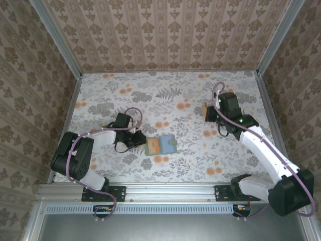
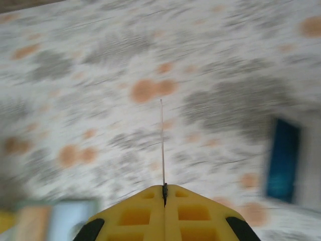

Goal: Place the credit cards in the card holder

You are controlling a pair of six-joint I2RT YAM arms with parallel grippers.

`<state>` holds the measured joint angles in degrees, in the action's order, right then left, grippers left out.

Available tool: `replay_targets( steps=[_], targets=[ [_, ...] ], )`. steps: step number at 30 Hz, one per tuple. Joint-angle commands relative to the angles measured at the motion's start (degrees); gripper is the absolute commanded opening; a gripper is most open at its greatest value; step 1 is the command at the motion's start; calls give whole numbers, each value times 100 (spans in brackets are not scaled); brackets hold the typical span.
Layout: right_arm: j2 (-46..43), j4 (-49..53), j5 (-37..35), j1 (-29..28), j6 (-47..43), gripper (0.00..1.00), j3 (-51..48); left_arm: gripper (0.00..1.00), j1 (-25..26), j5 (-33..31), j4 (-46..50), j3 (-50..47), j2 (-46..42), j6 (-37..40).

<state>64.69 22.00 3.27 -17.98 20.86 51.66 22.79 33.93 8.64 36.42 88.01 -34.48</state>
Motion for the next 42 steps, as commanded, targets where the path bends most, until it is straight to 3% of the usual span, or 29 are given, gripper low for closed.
replay_targets(
  steps=[1, 6, 18, 31, 42],
  targets=[
    [41, -1002, 2168, -389, 550, 0, -674, 11, -33, -27, 239, 182, 11, 85],
    [463, -1941, 2878, -972, 954, 0, -1232, 9, -20, -3, 183, 191, 204, 81],
    [1279, -2668, 2773, -1002, 1337, 0, -1840, 7, -26, -127, 258, 191, 208, 84],
    [470, -2413, 2890, -940, 1368, 0, -2573, 6, -9, -88, 210, 177, 251, 70],
    [429, -2575, 2947, -857, 1413, 0, -2788, 5, 46, -75, 304, 286, 340, 104]
  ],
)
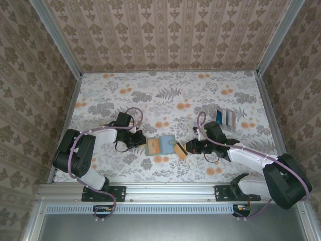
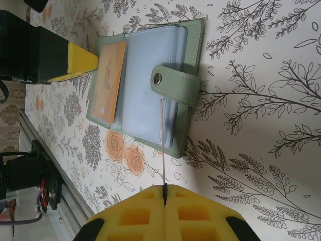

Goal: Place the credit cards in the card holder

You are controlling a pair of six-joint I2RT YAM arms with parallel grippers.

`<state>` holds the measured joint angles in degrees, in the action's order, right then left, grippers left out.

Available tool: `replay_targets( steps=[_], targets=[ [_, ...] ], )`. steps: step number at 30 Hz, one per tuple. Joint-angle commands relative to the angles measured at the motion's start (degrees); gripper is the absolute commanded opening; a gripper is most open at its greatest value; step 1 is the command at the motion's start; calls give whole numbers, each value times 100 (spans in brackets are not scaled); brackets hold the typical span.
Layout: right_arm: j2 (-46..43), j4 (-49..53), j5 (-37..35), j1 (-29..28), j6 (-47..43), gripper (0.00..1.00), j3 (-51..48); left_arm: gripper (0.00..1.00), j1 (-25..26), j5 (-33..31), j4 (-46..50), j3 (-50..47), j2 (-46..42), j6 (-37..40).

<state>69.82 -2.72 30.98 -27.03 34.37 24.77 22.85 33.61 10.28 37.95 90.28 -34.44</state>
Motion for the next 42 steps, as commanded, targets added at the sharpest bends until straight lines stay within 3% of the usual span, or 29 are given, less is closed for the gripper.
replay_targets(
  steps=[1, 9, 19, 22, 31, 42],
  targets=[
    [-51, -179, 255, 48, 99, 0, -111, 5, 44, -37, 124, 126, 94, 81],
    [197, -483, 478, 48, 237, 0, -122, 5, 94, 23, -30, 77, 149, -9],
    [-56, 10, 308, 239, 32, 0, -113, 5, 105, 30, 11, 76, 183, 36],
    [-30, 31, 512, 488, -18, 0, -170, 5, 103, 11, -16, 52, 163, 9],
    [534, -522, 1155, 501, 104, 0, -177, 5, 105, 48, -49, 87, 274, 31],
    [447, -376, 1082, 536, 92, 0, -117, 5, 105, 45, -68, 66, 286, 25]
  ],
)
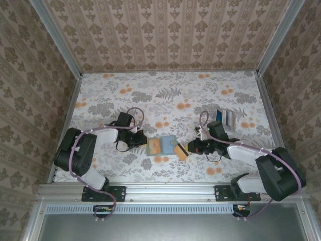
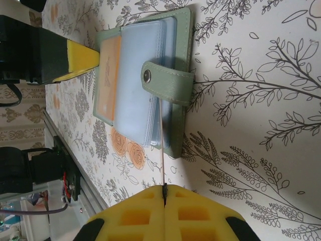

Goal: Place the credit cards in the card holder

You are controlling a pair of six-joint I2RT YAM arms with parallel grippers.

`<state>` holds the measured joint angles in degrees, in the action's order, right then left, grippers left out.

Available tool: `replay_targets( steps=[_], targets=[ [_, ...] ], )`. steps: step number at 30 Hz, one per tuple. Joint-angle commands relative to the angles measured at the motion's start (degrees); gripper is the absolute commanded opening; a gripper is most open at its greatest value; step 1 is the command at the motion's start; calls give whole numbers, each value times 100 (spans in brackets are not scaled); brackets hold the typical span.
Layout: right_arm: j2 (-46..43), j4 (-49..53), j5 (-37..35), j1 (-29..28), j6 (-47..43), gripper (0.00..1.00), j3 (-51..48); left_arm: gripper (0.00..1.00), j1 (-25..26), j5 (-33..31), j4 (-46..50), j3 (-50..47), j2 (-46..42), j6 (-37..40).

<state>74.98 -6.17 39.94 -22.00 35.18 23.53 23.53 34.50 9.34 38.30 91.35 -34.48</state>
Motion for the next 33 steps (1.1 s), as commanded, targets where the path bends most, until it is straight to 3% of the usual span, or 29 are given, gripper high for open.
replay_targets(
  steps=[1, 8, 24, 33],
  targets=[
    [-119, 15, 153, 53, -1, 0, 3, 5, 38, -39, 27, 28, 184, 28],
    [-500, 519, -74, 216, -256, 0, 49, 5, 38, -42, 40, 59, 216, 47],
    [151, 5, 380, 238, -205, 0, 49, 5, 38, -6, 7, 88, 236, 3],
    [-177, 247, 305, 248, -226, 0, 107, 5, 51, -13, 26, 96, 219, 0]
  ],
)
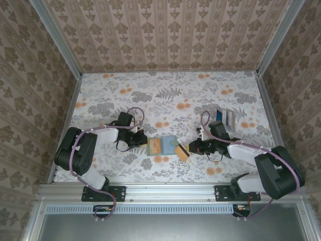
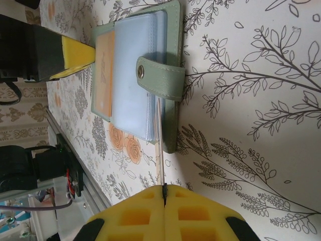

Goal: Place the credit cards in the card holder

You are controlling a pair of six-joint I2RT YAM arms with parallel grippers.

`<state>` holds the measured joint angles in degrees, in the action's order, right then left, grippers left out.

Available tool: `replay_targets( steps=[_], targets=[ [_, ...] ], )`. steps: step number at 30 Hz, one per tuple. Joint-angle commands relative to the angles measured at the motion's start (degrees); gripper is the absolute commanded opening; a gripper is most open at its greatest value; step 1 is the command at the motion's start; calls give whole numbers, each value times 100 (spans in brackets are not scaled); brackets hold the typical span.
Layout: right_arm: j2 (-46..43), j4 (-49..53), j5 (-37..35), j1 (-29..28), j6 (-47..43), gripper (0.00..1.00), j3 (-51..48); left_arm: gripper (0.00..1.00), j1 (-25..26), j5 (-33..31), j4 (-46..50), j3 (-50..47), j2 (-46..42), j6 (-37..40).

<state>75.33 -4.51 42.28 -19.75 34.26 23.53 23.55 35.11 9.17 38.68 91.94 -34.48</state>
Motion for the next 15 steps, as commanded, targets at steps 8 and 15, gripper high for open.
replay_targets(
  steps=[8, 15],
  targets=[
    [-445, 282, -113, 32, -158, 0, 91, 5, 61, -44, 31, 103, 195, 16],
    [-144, -2, -18, 27, -31, 0, 46, 5, 71, -13, -3, 122, 229, 13]
  ],
)
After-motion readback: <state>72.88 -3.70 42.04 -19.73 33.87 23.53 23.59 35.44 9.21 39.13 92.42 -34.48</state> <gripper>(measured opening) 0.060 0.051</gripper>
